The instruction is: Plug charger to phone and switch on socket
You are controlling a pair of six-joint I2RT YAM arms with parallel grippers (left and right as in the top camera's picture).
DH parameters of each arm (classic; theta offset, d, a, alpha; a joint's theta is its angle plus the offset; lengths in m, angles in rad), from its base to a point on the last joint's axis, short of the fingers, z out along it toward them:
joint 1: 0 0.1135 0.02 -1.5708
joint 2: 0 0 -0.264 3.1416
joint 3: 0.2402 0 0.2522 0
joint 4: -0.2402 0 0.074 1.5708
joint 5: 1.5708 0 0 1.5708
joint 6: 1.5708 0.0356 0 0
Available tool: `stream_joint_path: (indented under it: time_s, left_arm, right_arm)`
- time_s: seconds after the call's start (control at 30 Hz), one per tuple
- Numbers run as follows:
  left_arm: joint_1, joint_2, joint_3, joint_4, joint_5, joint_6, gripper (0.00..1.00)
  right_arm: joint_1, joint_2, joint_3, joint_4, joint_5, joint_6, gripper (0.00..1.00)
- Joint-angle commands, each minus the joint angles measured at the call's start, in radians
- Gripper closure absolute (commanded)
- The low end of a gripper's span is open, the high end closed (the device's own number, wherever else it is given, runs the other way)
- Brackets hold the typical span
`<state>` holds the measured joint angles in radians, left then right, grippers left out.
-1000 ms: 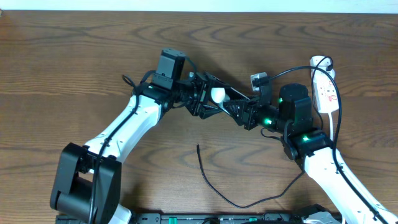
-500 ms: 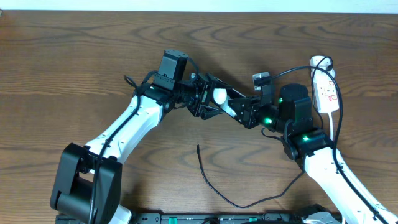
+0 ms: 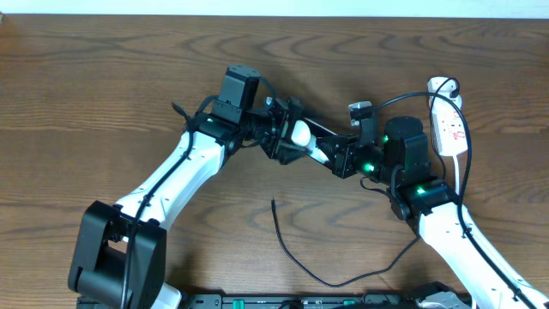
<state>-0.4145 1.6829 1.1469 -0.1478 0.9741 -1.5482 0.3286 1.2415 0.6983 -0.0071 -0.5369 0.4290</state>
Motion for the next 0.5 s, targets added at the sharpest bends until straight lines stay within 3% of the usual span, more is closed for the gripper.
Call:
stream_joint_path:
  time_s: [0.0, 0.23, 0.47]
  left_arm:
    - [0.000, -0.011, 0.009, 0.017, 0.039, 0.003, 0.11]
    - [0.042, -0.011, 0.009, 0.196, 0.175, 0.003, 0.10]
    - [0.107, -0.011, 0.009, 0.340, 0.267, 0.002, 0.10]
  right_arm:
    - [0.006, -0.013, 0.027, 0.014, -0.018, 0.004, 0.99]
    - [-0.002, -0.013, 0.027, 0.015, 0.055, 0.032, 0.99]
    - [-0.049, -0.013, 0.027, 0.016, 0.138, 0.290, 0.99]
